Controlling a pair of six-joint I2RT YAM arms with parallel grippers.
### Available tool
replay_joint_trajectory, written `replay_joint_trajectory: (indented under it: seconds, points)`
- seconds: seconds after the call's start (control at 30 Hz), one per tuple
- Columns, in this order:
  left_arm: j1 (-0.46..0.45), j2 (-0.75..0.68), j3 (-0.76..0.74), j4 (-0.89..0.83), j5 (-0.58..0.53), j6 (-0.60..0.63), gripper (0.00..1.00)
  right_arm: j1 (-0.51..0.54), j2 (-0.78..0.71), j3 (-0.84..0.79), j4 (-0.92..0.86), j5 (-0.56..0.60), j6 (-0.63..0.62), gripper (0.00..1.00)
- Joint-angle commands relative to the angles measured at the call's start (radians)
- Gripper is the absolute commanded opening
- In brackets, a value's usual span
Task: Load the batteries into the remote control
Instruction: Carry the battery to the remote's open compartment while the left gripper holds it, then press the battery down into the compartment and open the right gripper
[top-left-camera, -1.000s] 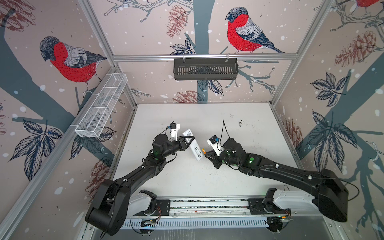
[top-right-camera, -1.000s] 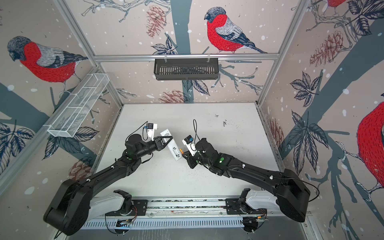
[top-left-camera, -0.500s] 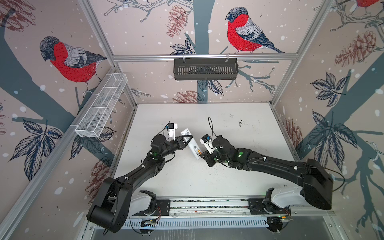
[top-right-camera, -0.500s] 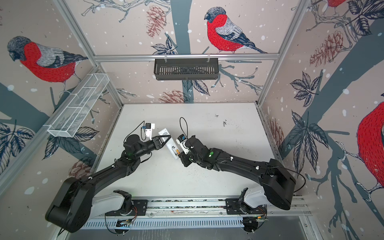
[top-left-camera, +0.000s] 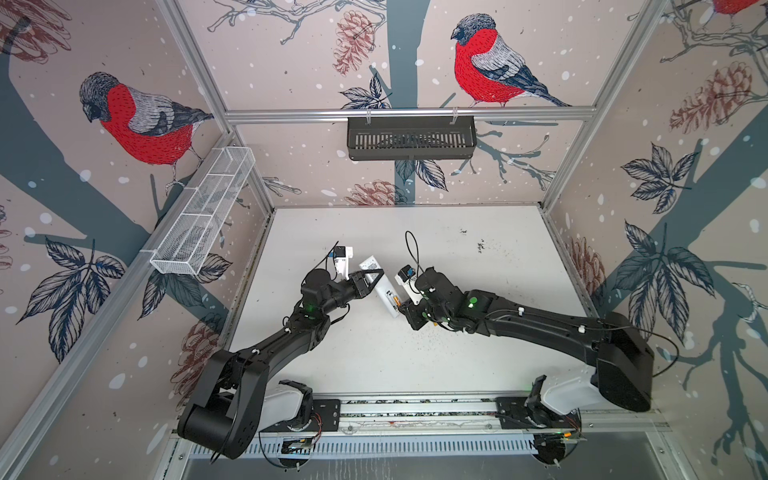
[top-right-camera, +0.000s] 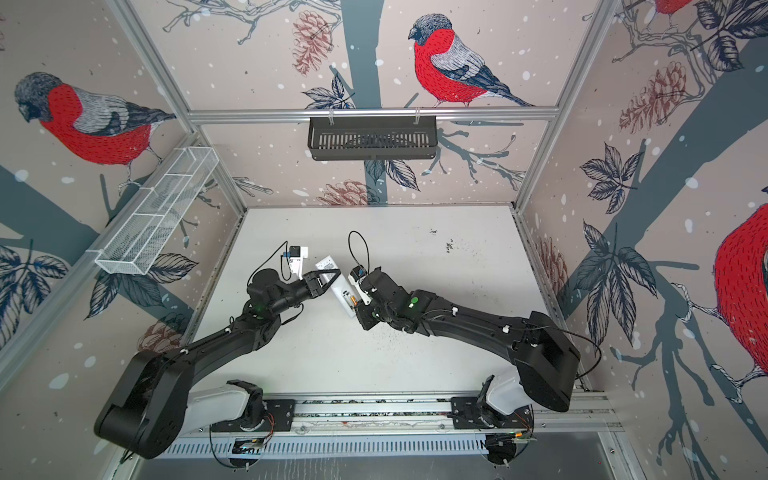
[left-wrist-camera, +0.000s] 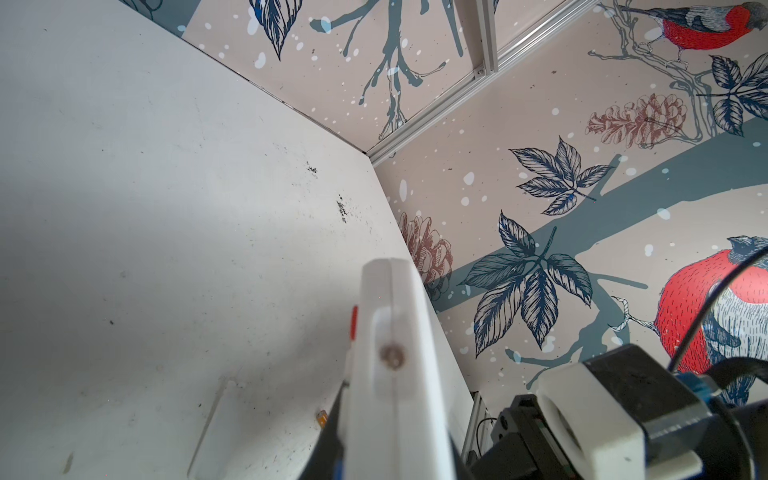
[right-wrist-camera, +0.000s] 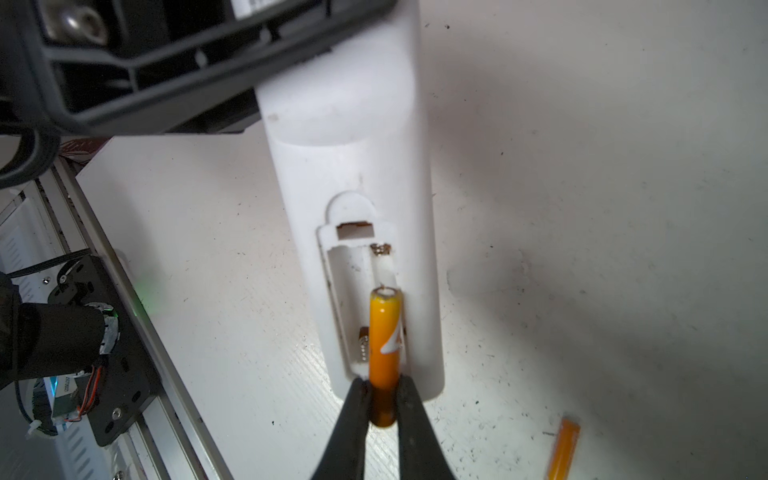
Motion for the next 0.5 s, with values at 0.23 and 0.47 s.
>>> replay_joint_trajectory:
  seconds: [0.23,0.47]
  points:
    - [0.013,0.010,-0.004,0.065,0.019,-0.004,0.00,0.003,0.031,0.049,-0.041,0.036,0.004,0.16]
    - [0.026,0.028,-0.004,0.084,0.032,-0.014,0.00,0.006,0.046,0.067,-0.050,0.024,0.002,0.16]
